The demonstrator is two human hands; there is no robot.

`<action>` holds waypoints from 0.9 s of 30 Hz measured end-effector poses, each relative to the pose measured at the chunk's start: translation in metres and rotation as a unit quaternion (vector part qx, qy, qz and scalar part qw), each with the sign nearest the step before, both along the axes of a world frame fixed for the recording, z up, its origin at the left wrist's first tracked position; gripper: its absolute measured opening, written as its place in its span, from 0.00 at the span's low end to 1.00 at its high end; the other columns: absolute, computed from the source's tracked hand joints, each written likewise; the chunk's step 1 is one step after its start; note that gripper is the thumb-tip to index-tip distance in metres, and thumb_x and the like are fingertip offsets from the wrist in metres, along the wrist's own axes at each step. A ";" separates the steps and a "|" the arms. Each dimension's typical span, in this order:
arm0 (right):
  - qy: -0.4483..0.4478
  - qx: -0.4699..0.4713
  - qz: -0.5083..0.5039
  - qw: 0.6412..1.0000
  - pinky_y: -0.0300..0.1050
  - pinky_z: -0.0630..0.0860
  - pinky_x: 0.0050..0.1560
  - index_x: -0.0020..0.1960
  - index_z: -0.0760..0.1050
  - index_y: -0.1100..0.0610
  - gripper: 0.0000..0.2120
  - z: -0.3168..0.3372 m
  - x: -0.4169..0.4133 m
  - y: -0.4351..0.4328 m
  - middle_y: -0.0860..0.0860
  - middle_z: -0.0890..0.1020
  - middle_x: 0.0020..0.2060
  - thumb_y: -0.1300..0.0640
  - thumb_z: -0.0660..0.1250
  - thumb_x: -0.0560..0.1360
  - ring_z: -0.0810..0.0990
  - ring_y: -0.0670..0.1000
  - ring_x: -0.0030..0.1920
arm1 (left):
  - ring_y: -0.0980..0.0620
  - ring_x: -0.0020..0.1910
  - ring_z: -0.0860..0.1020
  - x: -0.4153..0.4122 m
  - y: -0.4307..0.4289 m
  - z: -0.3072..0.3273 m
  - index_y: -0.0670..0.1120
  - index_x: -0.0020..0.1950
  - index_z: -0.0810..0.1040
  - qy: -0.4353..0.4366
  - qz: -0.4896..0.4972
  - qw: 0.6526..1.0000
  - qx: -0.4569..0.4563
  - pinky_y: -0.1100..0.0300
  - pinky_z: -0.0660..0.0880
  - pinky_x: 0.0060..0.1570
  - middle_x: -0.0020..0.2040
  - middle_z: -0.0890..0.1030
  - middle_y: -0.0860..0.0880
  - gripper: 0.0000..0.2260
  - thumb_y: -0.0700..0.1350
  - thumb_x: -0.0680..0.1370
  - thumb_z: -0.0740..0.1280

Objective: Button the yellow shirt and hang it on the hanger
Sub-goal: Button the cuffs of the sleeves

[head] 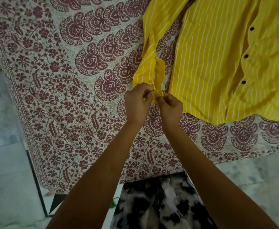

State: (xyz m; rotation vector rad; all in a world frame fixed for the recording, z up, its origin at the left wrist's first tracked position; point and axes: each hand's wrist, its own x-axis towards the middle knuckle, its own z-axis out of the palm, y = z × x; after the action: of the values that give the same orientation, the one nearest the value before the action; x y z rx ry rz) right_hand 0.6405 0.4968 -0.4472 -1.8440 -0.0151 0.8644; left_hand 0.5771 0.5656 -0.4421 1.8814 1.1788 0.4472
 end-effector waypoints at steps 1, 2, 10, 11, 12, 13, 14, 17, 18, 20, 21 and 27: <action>-0.007 -0.007 0.010 1.000 0.44 0.71 0.37 0.46 0.81 0.60 0.05 0.000 0.000 0.000 0.51 0.80 0.33 0.62 0.67 0.73 0.75 0.46 0.33 | 0.50 0.39 0.81 -0.001 -0.001 0.000 0.41 0.45 0.80 0.001 -0.008 1.000 -0.002 0.52 0.79 0.40 0.41 0.83 0.46 0.04 0.38 0.72 0.66; -0.019 -0.016 0.023 0.999 0.44 0.71 0.36 0.46 0.81 0.61 0.06 -0.001 -0.001 0.000 0.50 0.81 0.33 0.61 0.67 0.73 0.75 0.45 0.33 | 0.51 0.39 0.82 -0.003 -0.001 0.001 0.41 0.45 0.80 0.000 -0.015 1.000 -0.007 0.52 0.80 0.41 0.41 0.84 0.46 0.04 0.38 0.72 0.67; -0.066 -0.016 0.124 0.990 0.42 0.69 0.34 0.46 0.82 0.60 0.07 0.009 0.004 0.004 0.51 0.78 0.29 0.61 0.65 0.74 0.74 0.44 0.29 | 0.56 0.40 0.81 -0.015 0.006 0.012 0.41 0.48 0.82 -0.019 -0.001 0.998 -0.061 0.59 0.79 0.43 0.42 0.84 0.47 0.05 0.38 0.73 0.68; -0.064 -0.024 0.141 0.988 0.40 0.65 0.33 0.46 0.81 0.62 0.07 0.010 0.006 0.006 0.49 0.76 0.27 0.62 0.65 0.74 0.70 0.41 0.26 | 0.55 0.40 0.81 -0.015 0.008 0.012 0.41 0.48 0.82 -0.012 -0.007 0.998 -0.062 0.59 0.79 0.43 0.42 0.84 0.47 0.06 0.38 0.73 0.68; -0.060 -0.034 0.154 0.986 0.39 0.63 0.32 0.44 0.80 0.64 0.08 0.010 0.007 0.008 0.51 0.75 0.25 0.62 0.64 0.74 0.68 0.42 0.25 | 0.54 0.40 0.82 -0.016 0.011 0.011 0.41 0.48 0.82 -0.006 -0.013 0.998 -0.059 0.57 0.79 0.44 0.43 0.84 0.46 0.06 0.38 0.73 0.68; -0.050 -0.041 0.158 0.985 0.40 0.62 0.32 0.41 0.79 0.66 0.10 0.012 0.008 0.010 0.57 0.74 0.25 0.61 0.63 0.74 0.67 0.46 0.26 | 0.53 0.40 0.82 -0.016 0.013 0.010 0.41 0.48 0.82 -0.002 -0.016 0.998 -0.054 0.57 0.79 0.44 0.43 0.85 0.46 0.06 0.38 0.73 0.68; -0.033 -0.043 0.151 0.987 0.42 0.63 0.32 0.39 0.77 0.68 0.13 0.015 0.010 0.013 0.62 0.74 0.27 0.59 0.62 0.74 0.68 0.50 0.28 | 0.52 0.41 0.82 -0.016 0.014 0.010 0.41 0.48 0.82 -0.003 -0.016 0.999 -0.051 0.57 0.79 0.45 0.43 0.84 0.46 0.06 0.38 0.73 0.67; 0.047 -0.019 0.109 0.993 0.43 0.76 0.36 0.37 0.79 0.62 0.14 0.022 0.015 0.019 0.59 0.81 0.33 0.57 0.60 0.76 0.79 0.52 0.34 | 0.53 0.43 0.82 -0.015 0.017 0.012 0.40 0.49 0.82 -0.014 -0.002 0.998 -0.062 0.61 0.79 0.48 0.44 0.83 0.48 0.07 0.37 0.73 0.66; 0.060 -0.013 0.110 0.992 0.41 0.78 0.37 0.40 0.80 0.63 0.13 0.022 0.017 0.020 0.59 0.82 0.35 0.59 0.60 0.77 0.81 0.53 0.36 | 0.55 0.43 0.82 -0.015 0.017 0.012 0.40 0.49 0.82 -0.019 0.002 0.998 -0.067 0.63 0.78 0.48 0.44 0.83 0.48 0.07 0.37 0.73 0.66; 0.057 -0.006 0.128 0.990 0.38 0.76 0.35 0.41 0.80 0.64 0.09 0.021 0.021 0.019 0.59 0.83 0.35 0.62 0.62 0.75 0.82 0.52 0.36 | 0.59 0.42 0.81 -0.014 0.016 0.012 0.39 0.49 0.82 -0.030 0.013 0.997 -0.075 0.66 0.78 0.47 0.44 0.82 0.50 0.07 0.36 0.73 0.67; 0.051 0.001 0.135 0.989 0.36 0.75 0.33 0.39 0.81 0.62 0.08 0.020 0.021 0.018 0.56 0.83 0.32 0.65 0.64 0.73 0.81 0.49 0.33 | 0.62 0.40 0.80 -0.014 0.016 0.012 0.39 0.49 0.82 -0.034 0.023 0.996 -0.080 0.68 0.77 0.46 0.43 0.81 0.51 0.07 0.36 0.73 0.67; -0.111 0.005 0.190 0.975 0.30 0.70 0.33 0.40 0.81 0.61 0.03 0.021 0.019 0.009 0.47 0.80 0.31 0.65 0.69 0.69 0.75 0.37 0.28 | 0.57 0.42 0.82 -0.013 0.012 0.014 0.37 0.51 0.81 -0.057 0.061 0.983 -0.164 0.59 0.80 0.47 0.47 0.84 0.43 0.08 0.34 0.73 0.66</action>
State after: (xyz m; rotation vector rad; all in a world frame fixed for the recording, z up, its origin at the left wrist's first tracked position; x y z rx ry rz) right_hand 0.6597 0.5062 -0.4263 -1.9513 -0.5269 0.9079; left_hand 0.5638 0.5772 -0.4281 1.4891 1.2138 0.3954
